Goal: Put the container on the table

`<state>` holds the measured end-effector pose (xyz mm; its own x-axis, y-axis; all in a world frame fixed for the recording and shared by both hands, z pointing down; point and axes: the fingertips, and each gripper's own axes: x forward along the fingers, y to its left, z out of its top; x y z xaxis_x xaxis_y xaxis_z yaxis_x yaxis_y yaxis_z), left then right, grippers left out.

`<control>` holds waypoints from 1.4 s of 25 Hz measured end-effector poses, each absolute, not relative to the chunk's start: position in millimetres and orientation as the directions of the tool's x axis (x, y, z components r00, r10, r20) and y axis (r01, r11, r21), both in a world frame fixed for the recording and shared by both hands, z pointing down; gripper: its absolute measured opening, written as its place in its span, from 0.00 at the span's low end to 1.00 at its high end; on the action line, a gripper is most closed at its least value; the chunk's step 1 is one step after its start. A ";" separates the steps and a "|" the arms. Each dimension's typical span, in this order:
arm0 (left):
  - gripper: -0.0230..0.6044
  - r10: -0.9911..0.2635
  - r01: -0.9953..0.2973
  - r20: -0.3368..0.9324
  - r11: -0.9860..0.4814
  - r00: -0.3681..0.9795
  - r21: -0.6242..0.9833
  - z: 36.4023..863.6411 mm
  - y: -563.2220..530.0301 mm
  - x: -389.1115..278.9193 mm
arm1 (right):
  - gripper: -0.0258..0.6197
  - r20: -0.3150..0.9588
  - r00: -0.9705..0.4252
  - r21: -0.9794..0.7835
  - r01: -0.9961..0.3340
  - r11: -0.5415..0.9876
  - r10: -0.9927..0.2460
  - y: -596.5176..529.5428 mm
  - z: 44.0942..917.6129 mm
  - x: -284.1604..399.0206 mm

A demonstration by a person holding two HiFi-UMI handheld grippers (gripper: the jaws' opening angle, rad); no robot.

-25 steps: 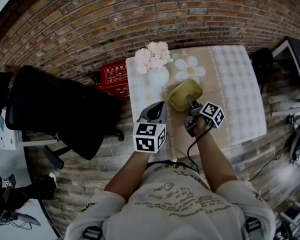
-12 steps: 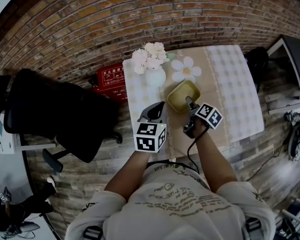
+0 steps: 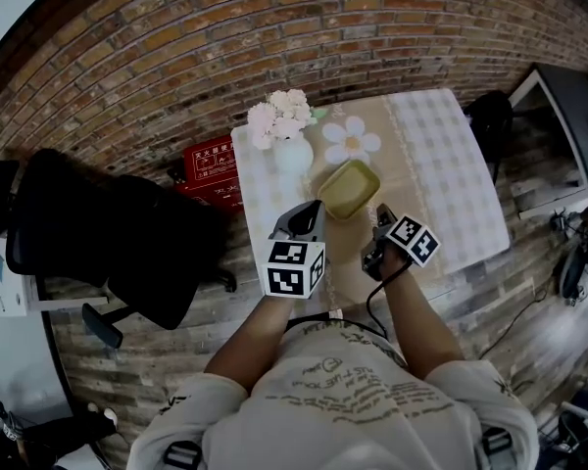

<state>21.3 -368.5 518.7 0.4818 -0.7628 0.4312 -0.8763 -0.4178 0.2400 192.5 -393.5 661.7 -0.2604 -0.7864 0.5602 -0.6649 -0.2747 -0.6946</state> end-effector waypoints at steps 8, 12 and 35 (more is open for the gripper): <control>0.05 -0.764 -0.864 0.402 -0.452 0.504 0.224 503.0 -359.9 39.7 | 0.04 0.520 -0.195 -0.521 -0.844 -0.127 -0.832 -382.1 605.6 209.4; 0.05 -0.762 -0.856 0.390 -0.470 0.517 0.216 497.0 -354.1 47.8 | 0.04 0.426 -0.142 -0.367 -0.930 -0.027 -0.893 -377.7 551.8 214.8; 0.05 -0.771 -0.830 0.307 -0.522 0.558 0.196 467.3 -328.9 71.4 | 0.04 0.180 -0.100 -0.094 -0.992 0.084 -0.979 -321.6 453.9 212.2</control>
<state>71.4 -328.9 467.3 0.5577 -0.7710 0.3074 -0.8300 -0.5221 0.1965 212.2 -321.6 453.9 -0.1001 -0.9786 0.1798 -0.9920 0.0843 -0.0936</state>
